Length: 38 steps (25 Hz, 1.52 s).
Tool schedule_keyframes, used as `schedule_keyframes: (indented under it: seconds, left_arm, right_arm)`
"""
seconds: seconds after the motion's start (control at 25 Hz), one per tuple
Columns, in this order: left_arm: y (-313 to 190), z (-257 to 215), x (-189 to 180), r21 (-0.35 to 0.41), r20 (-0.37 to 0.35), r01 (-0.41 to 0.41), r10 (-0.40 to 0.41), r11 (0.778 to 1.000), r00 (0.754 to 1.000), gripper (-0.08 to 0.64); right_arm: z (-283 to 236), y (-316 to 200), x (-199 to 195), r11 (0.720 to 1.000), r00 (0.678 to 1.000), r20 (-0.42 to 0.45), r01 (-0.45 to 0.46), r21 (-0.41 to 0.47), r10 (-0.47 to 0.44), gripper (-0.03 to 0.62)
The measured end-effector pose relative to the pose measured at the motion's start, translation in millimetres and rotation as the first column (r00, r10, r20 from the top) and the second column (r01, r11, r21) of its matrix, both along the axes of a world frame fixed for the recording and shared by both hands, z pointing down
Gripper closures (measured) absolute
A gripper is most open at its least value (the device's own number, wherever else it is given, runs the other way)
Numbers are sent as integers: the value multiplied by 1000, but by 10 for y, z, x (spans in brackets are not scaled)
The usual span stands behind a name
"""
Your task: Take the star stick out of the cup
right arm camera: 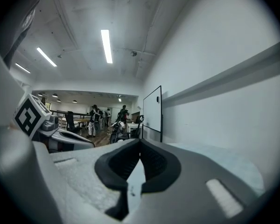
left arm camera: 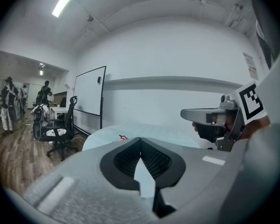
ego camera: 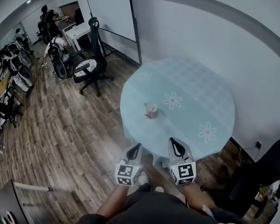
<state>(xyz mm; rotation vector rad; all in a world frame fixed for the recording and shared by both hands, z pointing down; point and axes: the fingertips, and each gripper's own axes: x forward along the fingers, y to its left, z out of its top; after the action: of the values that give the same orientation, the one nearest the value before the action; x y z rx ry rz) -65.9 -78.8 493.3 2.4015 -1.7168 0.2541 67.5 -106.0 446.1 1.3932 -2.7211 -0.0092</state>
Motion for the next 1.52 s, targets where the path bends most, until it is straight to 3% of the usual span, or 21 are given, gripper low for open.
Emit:
schedule_keyframes:
  seconds: [0.2, 0.92, 1.52]
  left_arm:
    - [-369, -11, -145, 21, 10, -29, 29, 999, 1000, 555]
    - [-1062, 385, -269, -30, 12, -207, 208, 978, 978, 555]
    - [-1557, 859, -330, -103, 19, -181, 184, 978, 983, 555]
  right_arm:
    - [35, -309, -158, 1000, 1000, -9, -24, 2, 24, 589]
    - [371, -1009, -406, 986, 986, -55, -162, -48, 159, 589]
    - [776, -1517, -461, 981, 989, -70, -137, -136, 129, 589]
